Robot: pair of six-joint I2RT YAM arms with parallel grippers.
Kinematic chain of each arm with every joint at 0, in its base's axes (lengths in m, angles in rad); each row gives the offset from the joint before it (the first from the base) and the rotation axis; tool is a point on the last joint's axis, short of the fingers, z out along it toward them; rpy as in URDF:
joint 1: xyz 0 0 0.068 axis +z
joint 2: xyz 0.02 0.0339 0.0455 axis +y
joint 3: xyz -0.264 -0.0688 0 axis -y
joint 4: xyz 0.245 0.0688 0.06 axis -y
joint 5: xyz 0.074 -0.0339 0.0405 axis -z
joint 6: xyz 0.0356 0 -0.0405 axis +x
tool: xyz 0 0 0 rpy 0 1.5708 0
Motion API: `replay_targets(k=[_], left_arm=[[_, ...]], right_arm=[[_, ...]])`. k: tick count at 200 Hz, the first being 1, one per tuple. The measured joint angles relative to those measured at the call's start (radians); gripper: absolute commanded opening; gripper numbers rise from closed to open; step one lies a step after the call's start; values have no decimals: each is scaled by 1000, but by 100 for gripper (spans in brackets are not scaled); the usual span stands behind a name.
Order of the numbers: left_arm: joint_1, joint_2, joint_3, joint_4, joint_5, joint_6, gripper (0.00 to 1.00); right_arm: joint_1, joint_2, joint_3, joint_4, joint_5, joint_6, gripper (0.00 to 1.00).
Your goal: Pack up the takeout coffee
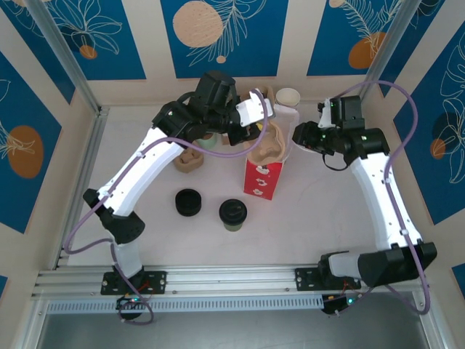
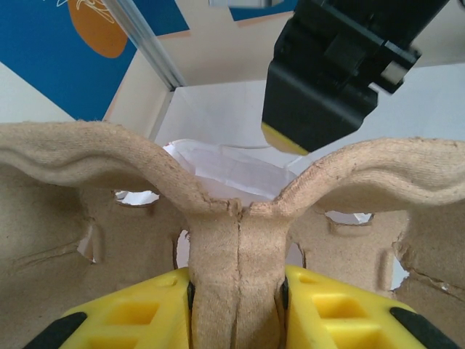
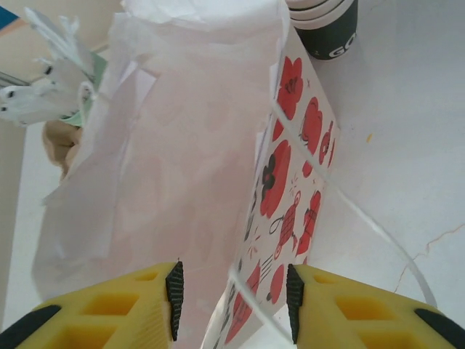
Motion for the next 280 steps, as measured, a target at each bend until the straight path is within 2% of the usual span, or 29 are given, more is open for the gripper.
replay_targets(k=[45,83,101,137,163,280], left_arm=[[15,9,11,4,17,-22,32],[23,31,27,10,23,-41,32],[26,44,27,21,29,-53,32],[26,65,27,41,52,-83,33],[26,69,27,53,72,-101,33],[23,97,27,116,222,-204,33]], right_arm=[[-2,68,5,23,3,0,43],[-3,121,16,34,-8,0,37],[-3,139,16,40,-19,-1,31],[-3,147,16,43,-34,-17,9],[-3,146,23,39,-45,-31,0],[-8,19,51,-107,-46,-82,0]])
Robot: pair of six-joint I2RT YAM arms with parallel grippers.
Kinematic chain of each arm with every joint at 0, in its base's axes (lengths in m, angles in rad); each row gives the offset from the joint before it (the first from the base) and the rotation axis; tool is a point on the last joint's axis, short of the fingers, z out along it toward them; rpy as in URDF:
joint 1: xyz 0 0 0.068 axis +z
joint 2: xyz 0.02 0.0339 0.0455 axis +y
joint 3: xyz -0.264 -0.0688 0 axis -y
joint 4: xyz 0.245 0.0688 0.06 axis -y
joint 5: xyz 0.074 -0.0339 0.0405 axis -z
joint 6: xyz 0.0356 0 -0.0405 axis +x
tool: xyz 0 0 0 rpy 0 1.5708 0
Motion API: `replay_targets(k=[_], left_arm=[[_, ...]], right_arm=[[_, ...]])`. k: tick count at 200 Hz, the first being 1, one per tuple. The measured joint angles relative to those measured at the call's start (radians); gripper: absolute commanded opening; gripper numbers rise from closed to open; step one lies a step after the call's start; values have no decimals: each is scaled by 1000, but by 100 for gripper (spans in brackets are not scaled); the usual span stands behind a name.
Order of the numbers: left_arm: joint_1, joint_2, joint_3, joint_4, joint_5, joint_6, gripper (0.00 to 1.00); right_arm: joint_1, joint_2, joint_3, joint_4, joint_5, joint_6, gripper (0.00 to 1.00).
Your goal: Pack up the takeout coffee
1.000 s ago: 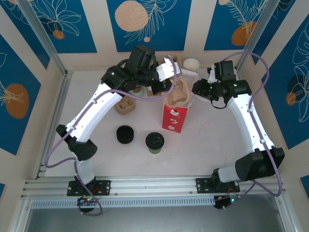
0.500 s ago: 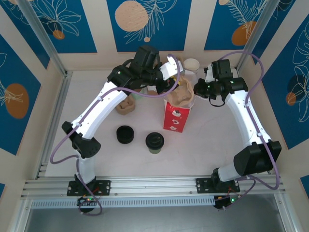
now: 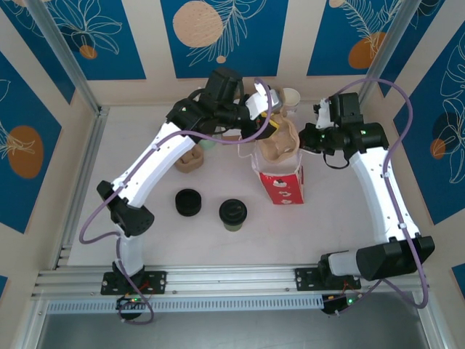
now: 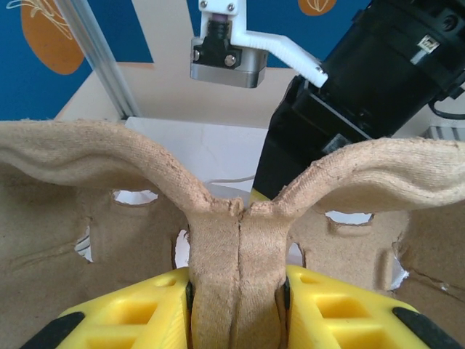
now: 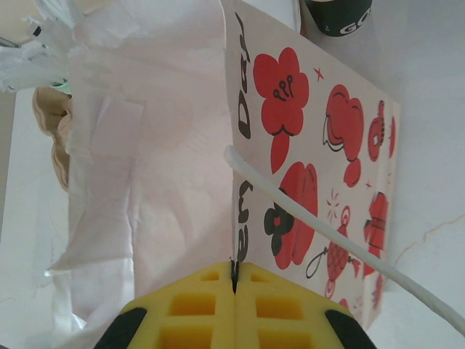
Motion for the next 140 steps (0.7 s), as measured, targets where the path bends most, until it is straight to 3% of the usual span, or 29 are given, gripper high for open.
replay_targets(k=[140], left_arm=[[-6,47,-14,-123,171,43,33]], right_arm=[[-12,-76,-42,-66,-51,-68,0]])
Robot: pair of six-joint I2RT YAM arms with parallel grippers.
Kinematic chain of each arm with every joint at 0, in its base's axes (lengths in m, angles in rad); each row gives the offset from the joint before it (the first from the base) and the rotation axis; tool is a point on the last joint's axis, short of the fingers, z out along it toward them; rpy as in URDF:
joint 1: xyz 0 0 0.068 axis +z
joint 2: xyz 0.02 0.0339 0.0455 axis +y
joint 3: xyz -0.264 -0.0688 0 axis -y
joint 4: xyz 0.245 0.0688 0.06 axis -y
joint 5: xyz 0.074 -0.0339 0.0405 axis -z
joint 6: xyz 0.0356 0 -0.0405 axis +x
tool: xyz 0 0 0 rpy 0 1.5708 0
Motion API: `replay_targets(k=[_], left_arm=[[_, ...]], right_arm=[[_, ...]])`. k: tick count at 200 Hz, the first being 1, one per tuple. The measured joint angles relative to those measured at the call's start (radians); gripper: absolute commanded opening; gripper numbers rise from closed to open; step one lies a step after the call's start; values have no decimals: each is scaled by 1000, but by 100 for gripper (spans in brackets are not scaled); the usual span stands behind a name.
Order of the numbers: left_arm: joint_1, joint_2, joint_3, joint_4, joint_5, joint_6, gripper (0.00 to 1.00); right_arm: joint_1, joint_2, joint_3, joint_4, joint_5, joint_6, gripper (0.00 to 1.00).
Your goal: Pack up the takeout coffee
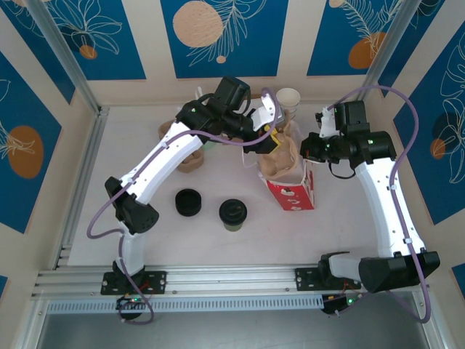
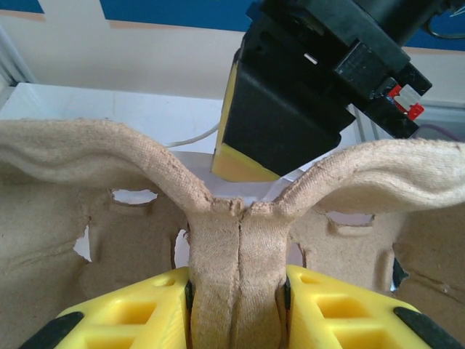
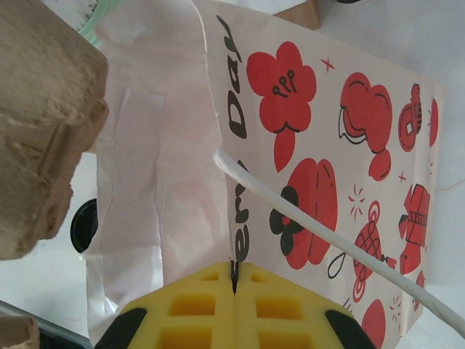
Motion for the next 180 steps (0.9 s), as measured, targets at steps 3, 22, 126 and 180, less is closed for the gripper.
replay_targets(k=[3,22,126,180], left_arm=[[0,0,0,-3,2,2,33],[0,3,-1,-22,16,17,33],[0,52,-3,-105,34,74,33],[0,96,-3,-128,32,80,32]], right_arm=[[0,0,0,0,-3,0,0],[0,0,0,-4,-19,-3,0],[0,-2,0,-25,-111,-14,0],[3,-4,0,-25,-132,-24,0]])
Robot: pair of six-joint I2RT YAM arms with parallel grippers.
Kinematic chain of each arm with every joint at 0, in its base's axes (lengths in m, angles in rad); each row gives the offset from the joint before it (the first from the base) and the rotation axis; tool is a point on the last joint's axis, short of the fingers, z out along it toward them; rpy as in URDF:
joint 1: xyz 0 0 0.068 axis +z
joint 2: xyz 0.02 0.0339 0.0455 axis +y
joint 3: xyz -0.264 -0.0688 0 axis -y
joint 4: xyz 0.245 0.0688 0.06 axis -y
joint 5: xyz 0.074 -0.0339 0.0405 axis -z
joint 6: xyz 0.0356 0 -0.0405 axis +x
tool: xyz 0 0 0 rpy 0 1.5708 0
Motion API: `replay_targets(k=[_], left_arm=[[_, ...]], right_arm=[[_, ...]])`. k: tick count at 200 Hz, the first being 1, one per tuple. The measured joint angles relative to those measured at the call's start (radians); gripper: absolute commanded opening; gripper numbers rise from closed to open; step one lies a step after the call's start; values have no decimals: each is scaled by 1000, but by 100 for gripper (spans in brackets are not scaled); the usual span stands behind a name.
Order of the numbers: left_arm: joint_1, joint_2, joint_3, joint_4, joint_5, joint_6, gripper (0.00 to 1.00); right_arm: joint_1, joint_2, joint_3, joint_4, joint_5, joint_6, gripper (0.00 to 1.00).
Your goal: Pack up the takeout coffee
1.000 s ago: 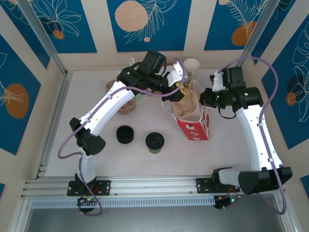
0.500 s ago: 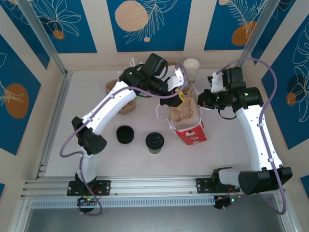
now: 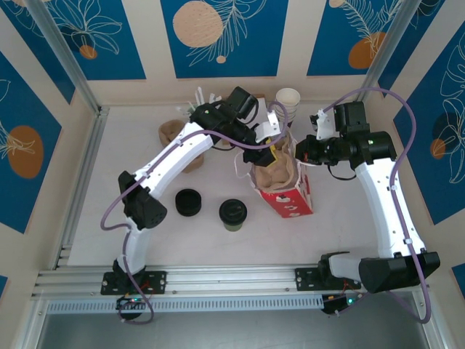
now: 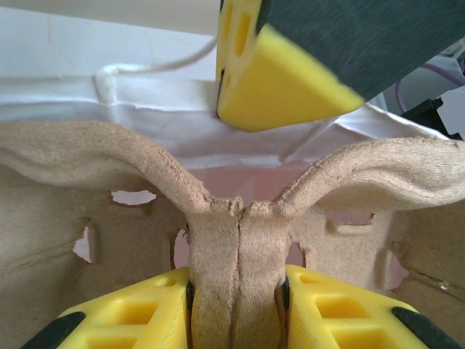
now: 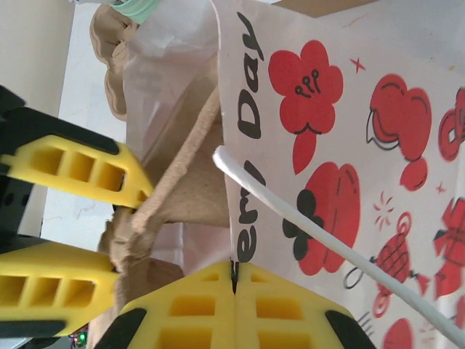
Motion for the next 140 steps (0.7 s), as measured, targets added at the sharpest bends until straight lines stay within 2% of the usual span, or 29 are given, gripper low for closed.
replay_targets(k=[83,140], left_arm=[[0,35,-3,6,-14,-13,31],[-6,37,-76,39,-37,-31,31]], right_arm=[[0,-24,-32,2,-22,-1,0],[-10,-24,-68,13,-64,19,0]])
